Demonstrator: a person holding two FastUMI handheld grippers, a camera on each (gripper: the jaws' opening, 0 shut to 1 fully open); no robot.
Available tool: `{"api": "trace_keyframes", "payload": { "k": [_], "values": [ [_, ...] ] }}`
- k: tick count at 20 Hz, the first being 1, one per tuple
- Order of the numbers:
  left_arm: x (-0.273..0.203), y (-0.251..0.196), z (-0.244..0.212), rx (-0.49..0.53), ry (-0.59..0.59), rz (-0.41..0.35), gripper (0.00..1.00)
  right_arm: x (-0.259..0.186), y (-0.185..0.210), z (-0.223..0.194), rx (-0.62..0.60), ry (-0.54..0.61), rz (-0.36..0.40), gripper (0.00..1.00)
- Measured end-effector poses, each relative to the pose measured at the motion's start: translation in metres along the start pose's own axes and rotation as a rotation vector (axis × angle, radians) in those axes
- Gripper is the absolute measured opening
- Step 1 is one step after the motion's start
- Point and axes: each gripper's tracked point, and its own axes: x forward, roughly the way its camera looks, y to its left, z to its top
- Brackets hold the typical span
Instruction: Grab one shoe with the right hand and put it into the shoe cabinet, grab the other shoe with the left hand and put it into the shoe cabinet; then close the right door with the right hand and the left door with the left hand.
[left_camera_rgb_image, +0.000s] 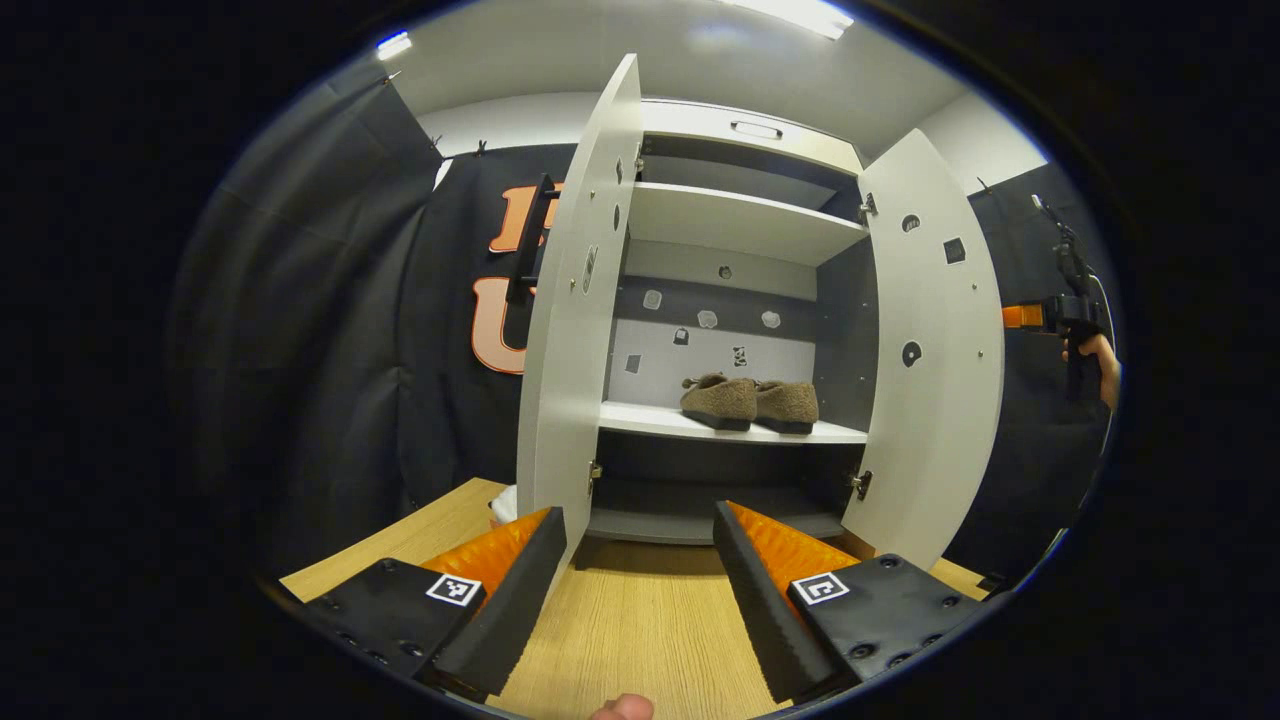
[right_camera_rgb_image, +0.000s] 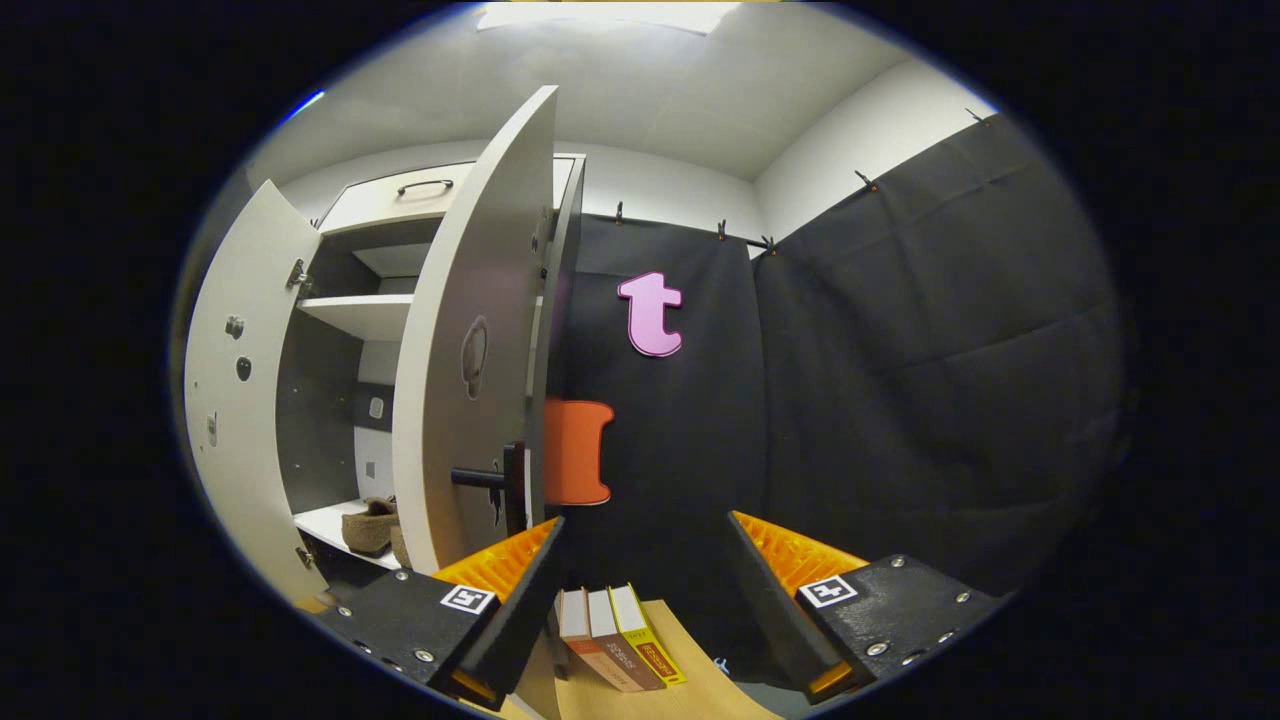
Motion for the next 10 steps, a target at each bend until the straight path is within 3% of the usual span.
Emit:
{"api": "trace_keyframes", "payload": {
  "k": [1, 2, 4, 5, 6, 10],
  "values": [
    [0.001, 0.002, 0.0, 0.004, -0.003, 0.004, 0.97, 0.002, -0.001, 0.003, -0.012, -0.011, -0.014, 1.0],
    [0.002, 0.004, -0.001, 0.005, -0.005, 0.008, 0.94, 0.004, -0.001, 0.004, -0.02, -0.021, -0.028, 0.93],
    [0.005, 0.007, 0.0, -0.003, -0.009, 0.012, 0.97, 0.004, 0.001, 0.005, -0.031, -0.033, -0.041, 0.92],
    [0.007, 0.008, 0.0, -0.009, -0.01, 0.013, 0.97, 0.005, 0.003, 0.006, -0.031, -0.038, -0.04, 0.99],
    [0.009, 0.009, 0.001, -0.014, -0.011, 0.013, 0.97, 0.004, 0.006, 0.006, -0.026, -0.038, -0.035, 0.91],
    [0.015, 0.005, -0.003, -0.035, -0.005, -0.004, 0.97, -0.004, 0.024, 0.003, -0.01, -0.022, -0.003, 0.9]
  ]
}}
